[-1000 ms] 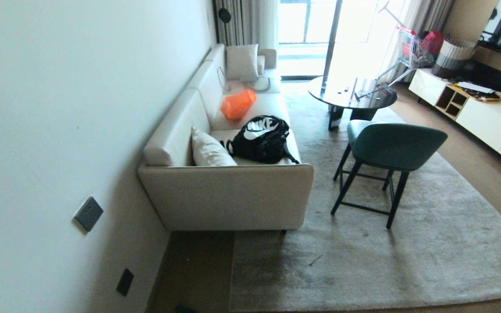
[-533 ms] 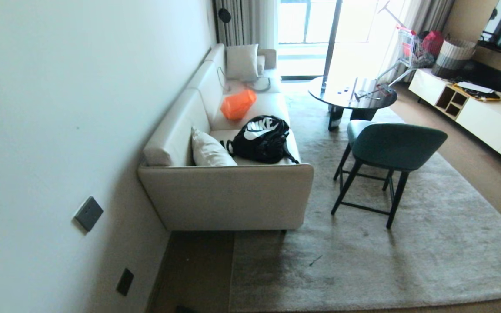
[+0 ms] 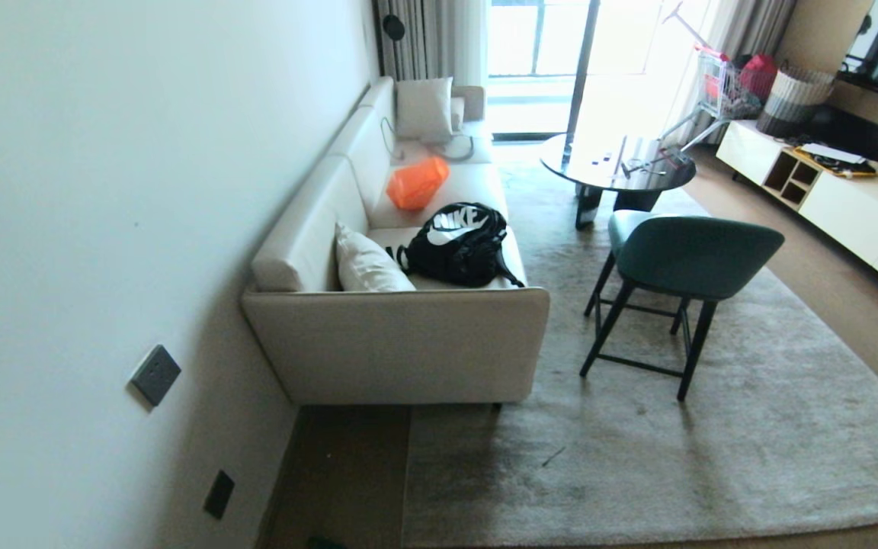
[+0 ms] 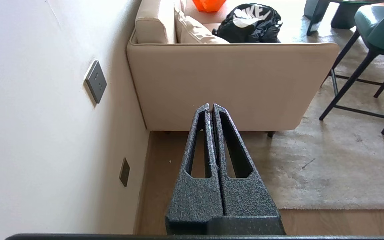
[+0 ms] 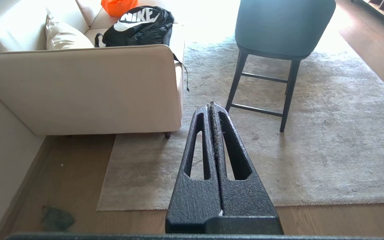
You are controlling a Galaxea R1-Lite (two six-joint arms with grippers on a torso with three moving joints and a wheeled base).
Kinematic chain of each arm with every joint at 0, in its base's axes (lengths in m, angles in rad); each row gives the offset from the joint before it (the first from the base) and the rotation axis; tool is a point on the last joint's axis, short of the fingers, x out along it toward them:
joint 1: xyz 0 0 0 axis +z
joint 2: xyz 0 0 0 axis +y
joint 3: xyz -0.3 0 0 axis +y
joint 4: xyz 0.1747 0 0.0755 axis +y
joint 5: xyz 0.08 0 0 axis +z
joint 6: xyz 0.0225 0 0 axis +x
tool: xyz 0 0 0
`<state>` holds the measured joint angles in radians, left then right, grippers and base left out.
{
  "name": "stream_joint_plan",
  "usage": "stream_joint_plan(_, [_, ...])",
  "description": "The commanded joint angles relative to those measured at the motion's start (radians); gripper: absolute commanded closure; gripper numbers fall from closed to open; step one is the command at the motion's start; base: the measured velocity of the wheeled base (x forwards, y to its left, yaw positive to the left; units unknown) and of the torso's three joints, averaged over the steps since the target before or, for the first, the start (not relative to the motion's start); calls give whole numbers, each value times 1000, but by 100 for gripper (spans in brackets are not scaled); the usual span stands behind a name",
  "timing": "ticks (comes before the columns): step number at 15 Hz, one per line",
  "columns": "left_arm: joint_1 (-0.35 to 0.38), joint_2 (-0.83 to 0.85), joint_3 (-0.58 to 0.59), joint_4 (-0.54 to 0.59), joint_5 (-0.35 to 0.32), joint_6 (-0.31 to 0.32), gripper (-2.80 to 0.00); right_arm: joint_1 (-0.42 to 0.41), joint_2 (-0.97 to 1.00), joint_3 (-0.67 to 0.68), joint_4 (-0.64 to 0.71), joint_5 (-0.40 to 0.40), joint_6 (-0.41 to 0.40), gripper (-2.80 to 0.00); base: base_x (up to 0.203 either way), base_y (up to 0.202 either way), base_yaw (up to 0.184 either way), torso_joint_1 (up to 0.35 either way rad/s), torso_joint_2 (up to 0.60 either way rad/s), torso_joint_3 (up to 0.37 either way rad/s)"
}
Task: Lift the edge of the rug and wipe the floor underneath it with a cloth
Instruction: Pick up the rag
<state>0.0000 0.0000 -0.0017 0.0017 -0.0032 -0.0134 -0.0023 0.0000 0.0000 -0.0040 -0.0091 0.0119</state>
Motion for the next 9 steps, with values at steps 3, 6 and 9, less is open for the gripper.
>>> stream_joint_plan(3, [0, 0, 0, 0, 0, 0, 0, 1, 2, 0, -1, 0, 0, 0, 0, 0, 0, 0, 0, 0])
stream_joint_plan(6, [0, 0, 0, 0, 0, 0, 0, 1, 2, 0, -1, 0, 0, 0, 0, 0, 0, 0, 0, 0])
stream_joint_plan(9, [0, 0, 0, 0, 0, 0, 0, 0, 2, 0, -1, 0, 2, 0, 0, 0, 0, -64, 115, 80])
